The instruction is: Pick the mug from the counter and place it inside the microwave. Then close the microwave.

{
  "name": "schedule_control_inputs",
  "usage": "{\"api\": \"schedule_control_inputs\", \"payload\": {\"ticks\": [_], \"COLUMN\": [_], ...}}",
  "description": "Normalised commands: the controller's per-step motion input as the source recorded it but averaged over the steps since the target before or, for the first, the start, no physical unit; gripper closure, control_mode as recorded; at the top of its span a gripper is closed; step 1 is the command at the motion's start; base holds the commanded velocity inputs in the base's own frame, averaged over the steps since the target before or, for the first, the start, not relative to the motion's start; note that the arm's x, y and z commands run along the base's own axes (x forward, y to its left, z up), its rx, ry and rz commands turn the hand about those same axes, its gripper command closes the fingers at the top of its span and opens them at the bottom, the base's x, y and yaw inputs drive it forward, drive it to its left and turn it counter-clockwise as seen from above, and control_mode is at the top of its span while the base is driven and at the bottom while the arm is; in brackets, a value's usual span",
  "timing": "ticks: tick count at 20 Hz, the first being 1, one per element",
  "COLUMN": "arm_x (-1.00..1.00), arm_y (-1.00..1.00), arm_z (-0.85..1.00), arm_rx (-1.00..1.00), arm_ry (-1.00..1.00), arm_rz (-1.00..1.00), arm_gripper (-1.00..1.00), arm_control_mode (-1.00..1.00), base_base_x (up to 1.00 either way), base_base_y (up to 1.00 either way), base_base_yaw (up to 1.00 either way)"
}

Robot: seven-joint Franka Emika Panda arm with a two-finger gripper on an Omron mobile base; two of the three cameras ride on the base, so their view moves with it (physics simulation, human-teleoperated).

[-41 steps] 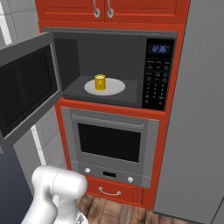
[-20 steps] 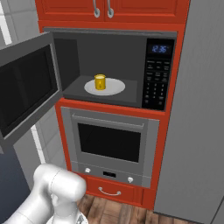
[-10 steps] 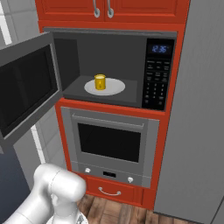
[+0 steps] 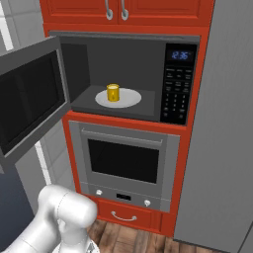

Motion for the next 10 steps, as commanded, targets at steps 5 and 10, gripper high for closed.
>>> {"api": "schedule_control_inputs", "payload": {"ticks": [5,10], "arm_x": [0.27,0.14], "arm_y": [0.24,0.02], "arm_z": [-0.01,-0.13], "arm_rx": [-0.05,-0.01], "arm_ry": [0.04,0.0], "arm_rz": [-0.03,-0.12], "arm_gripper": [-1.0,-1.0], "arm_control_mode": [-1.0,-1.0], "base_base_x": [0.0,0.0], "base_base_y": [0.0,0.0], "base_base_yaw": [0.0,0.0]}}
